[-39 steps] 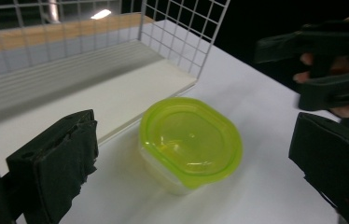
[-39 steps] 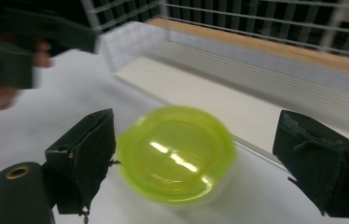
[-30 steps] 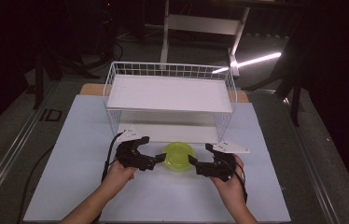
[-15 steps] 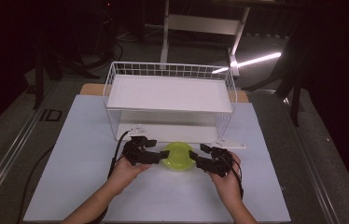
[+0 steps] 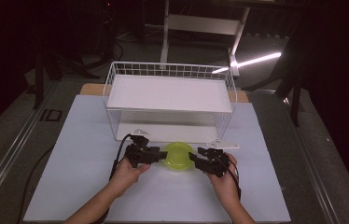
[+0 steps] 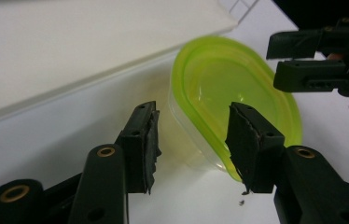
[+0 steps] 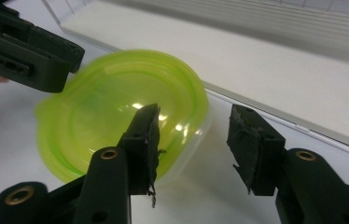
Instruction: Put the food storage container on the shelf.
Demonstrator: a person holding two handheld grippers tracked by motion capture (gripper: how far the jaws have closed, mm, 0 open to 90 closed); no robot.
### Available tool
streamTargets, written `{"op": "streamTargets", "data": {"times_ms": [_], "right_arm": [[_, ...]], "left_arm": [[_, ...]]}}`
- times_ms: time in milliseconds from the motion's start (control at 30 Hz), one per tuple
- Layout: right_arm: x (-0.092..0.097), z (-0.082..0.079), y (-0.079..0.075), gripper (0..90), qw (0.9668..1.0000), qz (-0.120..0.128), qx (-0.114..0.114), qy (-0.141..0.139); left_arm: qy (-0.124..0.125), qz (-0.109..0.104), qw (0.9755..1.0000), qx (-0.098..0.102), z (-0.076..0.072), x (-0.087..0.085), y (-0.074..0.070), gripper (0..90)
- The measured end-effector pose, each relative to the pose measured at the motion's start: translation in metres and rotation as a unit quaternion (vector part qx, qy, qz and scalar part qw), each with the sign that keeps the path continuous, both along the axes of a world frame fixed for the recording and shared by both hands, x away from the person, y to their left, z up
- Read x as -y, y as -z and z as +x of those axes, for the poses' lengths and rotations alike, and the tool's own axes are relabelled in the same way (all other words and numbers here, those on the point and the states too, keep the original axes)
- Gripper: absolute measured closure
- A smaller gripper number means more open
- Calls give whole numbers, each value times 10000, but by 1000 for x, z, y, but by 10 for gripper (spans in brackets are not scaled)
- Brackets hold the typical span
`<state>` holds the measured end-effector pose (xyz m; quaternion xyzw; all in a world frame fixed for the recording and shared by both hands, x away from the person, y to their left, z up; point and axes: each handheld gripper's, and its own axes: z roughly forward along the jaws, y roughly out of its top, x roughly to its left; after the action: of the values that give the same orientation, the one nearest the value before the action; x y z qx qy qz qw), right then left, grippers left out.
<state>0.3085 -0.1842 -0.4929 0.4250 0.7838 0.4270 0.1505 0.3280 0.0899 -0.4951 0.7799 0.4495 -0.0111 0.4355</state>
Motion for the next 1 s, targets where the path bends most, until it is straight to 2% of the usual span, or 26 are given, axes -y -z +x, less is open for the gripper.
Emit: {"op": "streamTargets", "data": {"times_ms": [67,133,200,367,400,600,667,800,833,1000], "right_arm": [[-1,-1,2,517,9999,-145,27,-3],[-1,0,4,508,9999,-103,-19,-26],[-1,0,5,508,10000,-61,-30,-13],[0,-1,4,515,9999,32,-97,26],[1,-1,4,524,9999,81,-121,8],[3,-7,1,652,9994,185,-268,-129],[2,-9,0,685,9991,216,-312,-186],[1,-15,-2,693,9992,162,-341,-153],[0,-20,-3,710,9993,171,-314,-105],[-1,-26,-4,745,9990,271,-339,-56]], "left_arm": [[44,-6,10000,-79,0,2,2,555],[125,-75,9997,-171,1,2,3,596],[221,6,9995,-242,1,6,3,614],[166,-55,9995,-279,-3,7,4,655],[170,-138,9993,-301,-5,7,5,655],[242,-187,9991,-305,-13,8,4,703],[244,-77,9993,-267,-14,9,2,709],[268,-75,9990,-353,-16,10,1,738],[239,-41,9990,-364,-20,10,1,751],[146,-53,9989,-447,-26,9,0,782]]}}
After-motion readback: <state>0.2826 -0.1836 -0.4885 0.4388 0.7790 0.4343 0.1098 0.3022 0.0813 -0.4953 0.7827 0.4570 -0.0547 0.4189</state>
